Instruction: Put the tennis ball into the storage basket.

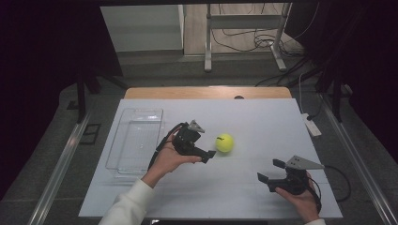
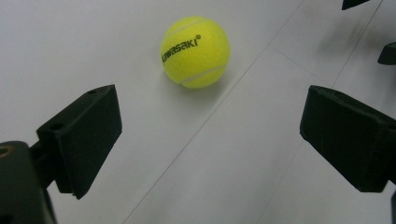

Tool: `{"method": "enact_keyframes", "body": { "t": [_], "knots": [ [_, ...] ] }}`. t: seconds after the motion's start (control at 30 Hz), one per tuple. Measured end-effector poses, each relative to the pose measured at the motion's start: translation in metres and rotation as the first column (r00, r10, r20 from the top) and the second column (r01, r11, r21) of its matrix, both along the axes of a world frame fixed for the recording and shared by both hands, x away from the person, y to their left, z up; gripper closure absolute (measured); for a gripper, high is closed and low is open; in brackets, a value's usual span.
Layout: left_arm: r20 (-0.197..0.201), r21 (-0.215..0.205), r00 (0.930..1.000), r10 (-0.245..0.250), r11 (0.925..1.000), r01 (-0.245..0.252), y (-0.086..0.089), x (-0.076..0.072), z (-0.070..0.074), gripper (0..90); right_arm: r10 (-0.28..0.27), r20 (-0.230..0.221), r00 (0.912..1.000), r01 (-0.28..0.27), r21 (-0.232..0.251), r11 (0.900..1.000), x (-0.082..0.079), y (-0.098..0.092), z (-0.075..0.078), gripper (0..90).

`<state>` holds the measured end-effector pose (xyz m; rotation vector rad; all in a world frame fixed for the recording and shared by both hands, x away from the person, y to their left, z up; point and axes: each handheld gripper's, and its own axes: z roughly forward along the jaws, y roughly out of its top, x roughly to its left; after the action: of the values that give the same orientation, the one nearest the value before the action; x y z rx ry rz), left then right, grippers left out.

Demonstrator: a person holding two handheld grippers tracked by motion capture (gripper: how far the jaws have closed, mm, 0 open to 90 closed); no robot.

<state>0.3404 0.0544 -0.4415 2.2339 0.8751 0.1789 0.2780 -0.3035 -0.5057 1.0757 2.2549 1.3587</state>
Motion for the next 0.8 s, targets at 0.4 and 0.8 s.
{"method": "enact_keyframes", "body": {
  "t": [0.4, 0.8],
  "knots": [
    [-0.013, 0.011, 0.9999, -0.005, 0.9999, 0.005, -0.006, 0.010, -0.001, 6.5, -0.001, -0.002, 1.0000, 0.001, -0.004, 1.000, 0.000, 0.000, 0.000, 11.0],
    [-0.026, 0.004, 0.9996, -0.010, 0.9999, 0.010, -0.011, 0.021, -0.003, 6.3, -0.001, -0.003, 1.0000, 0.001, -0.001, 1.000, 0.001, 0.000, 0.000, 11.0]
  ]
}}
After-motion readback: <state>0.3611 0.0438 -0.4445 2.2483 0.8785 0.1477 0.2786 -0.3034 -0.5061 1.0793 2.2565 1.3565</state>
